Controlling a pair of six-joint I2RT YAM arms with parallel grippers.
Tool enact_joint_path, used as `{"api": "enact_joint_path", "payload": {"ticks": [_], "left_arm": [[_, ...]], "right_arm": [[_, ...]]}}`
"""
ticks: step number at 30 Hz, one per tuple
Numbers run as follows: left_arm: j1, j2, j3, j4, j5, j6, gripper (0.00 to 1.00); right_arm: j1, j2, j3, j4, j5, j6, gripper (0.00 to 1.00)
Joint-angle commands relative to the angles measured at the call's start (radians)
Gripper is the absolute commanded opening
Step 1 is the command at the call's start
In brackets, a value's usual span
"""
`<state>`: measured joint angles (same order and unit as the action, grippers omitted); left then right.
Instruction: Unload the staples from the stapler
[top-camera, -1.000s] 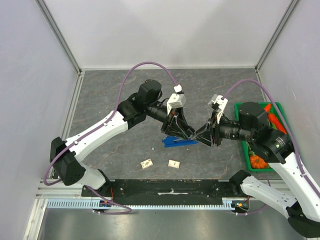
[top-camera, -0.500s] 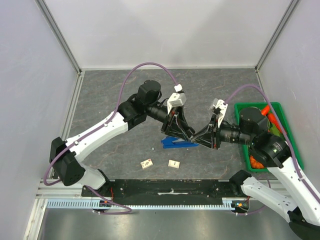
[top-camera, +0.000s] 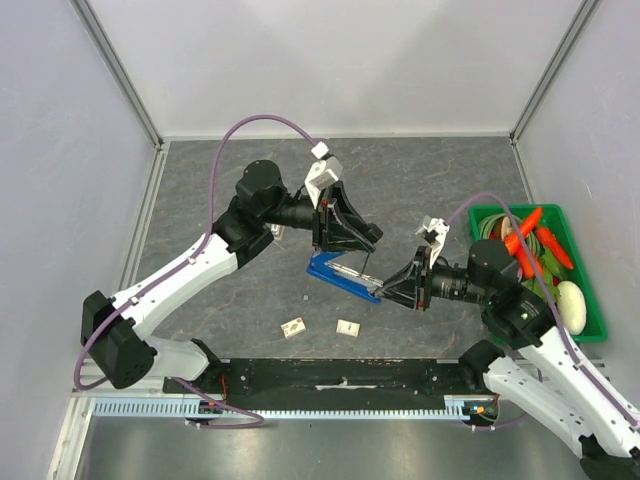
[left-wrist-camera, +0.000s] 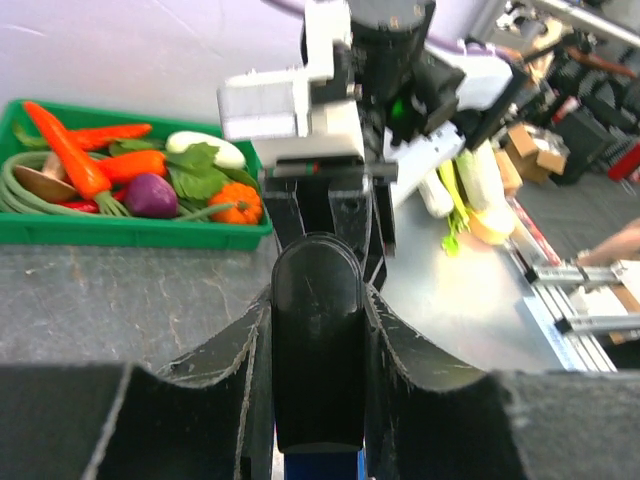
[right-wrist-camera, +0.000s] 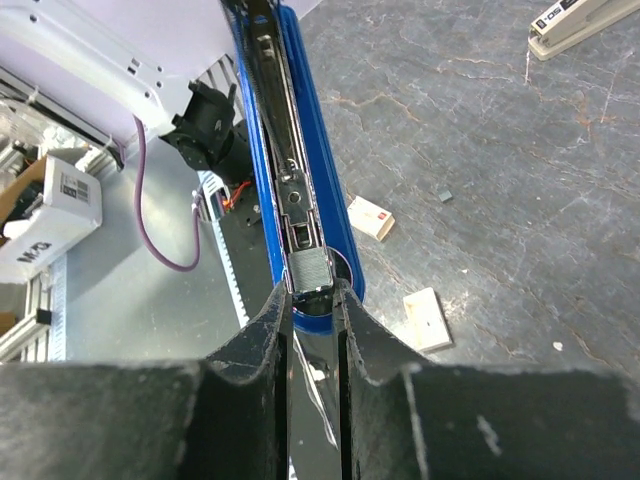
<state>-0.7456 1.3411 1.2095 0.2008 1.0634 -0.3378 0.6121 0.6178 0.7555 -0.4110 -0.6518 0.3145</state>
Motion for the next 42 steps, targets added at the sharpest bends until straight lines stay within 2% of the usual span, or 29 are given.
{"api": "enact_joint_path", "payload": {"ticks": [1,11,18,30,37,42], "left_arm": [[0.009,-0.063,-0.021,0.374,-0.192,-0.145,0.02],[0.011,-0.059,-0.154,0.655,-0.39,-0.305,0.02],[0.011,-0.031,-0.205,0.772,-0.493,-0.36,0.02],[0.011,0.093,-0.271,1.009,-0.678,-0.372,0.02],[0.014,0.13,-0.225,0.939,-0.651,-0.308,0.02],[0.018,0.099,-0.249,0.891,-0.651,-0.236,0.02]], "right_arm": [[0.005,0.019,-0.09,0.219,-0.014,0.188,0.14],[0.012,0.198,-0.091,0.552,-0.008,0.307,0.14],[0.035,0.292,-0.058,0.633,0.021,0.304,0.15],[0.035,0.448,0.065,0.632,0.018,0.233,0.15],[0.034,0.493,0.131,0.517,0.067,0.13,0.16],[0.035,0.505,0.169,0.428,0.13,0.061,0.17]]}}
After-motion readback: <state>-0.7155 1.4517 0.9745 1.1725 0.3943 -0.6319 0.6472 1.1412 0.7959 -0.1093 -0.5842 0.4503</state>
